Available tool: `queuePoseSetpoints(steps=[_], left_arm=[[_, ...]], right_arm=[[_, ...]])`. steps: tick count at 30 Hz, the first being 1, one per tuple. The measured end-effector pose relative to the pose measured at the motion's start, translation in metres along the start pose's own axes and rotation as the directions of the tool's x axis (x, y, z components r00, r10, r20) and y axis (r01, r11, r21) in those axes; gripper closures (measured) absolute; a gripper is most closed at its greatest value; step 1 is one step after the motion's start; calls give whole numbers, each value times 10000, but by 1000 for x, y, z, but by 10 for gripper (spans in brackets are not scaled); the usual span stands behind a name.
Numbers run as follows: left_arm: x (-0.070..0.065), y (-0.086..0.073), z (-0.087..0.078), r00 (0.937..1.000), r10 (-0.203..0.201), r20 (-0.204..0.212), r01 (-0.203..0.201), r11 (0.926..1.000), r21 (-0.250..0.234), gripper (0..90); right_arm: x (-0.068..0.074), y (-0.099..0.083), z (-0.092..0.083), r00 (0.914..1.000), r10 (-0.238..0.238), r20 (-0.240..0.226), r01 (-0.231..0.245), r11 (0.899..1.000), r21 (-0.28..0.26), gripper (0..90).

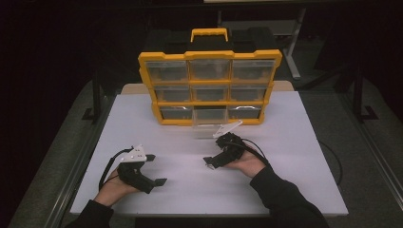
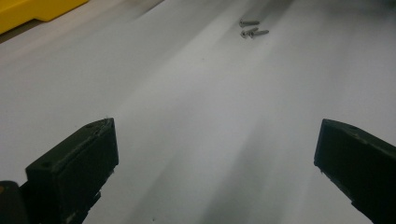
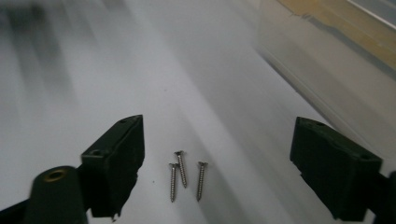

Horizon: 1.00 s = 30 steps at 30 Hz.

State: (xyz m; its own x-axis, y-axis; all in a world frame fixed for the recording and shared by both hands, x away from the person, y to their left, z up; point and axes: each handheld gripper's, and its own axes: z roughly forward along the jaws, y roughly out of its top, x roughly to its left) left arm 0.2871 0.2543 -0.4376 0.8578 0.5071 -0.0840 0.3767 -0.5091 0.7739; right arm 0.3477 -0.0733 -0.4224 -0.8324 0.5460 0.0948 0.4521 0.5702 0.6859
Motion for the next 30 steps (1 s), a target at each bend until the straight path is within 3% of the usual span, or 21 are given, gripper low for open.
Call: queuePoseSetpoints(steps=[10,11,13,15,30], left_arm=[[0,0,1,10000,17,17,-17,10000,14,0],[0,0,1,10000,27,23,-27,10000,24,0],[0,0,1,10000,27,23,-27,10000,24,0],[0,0,0,10000,60,19,-60,10000,53,0],[0,0,0,10000,16,33,-16,10000,3,0]], right_arm=[[0,-1,2,10000,4,-66,-1,9993,378,374],[0,-1,3,9999,-15,-120,21,9989,469,448],[1,-1,3,9999,-55,-102,60,9988,481,448],[1,-2,3,9998,-56,-197,67,9983,575,533],[2,-5,16,9990,-189,-402,241,9907,1342,744]])
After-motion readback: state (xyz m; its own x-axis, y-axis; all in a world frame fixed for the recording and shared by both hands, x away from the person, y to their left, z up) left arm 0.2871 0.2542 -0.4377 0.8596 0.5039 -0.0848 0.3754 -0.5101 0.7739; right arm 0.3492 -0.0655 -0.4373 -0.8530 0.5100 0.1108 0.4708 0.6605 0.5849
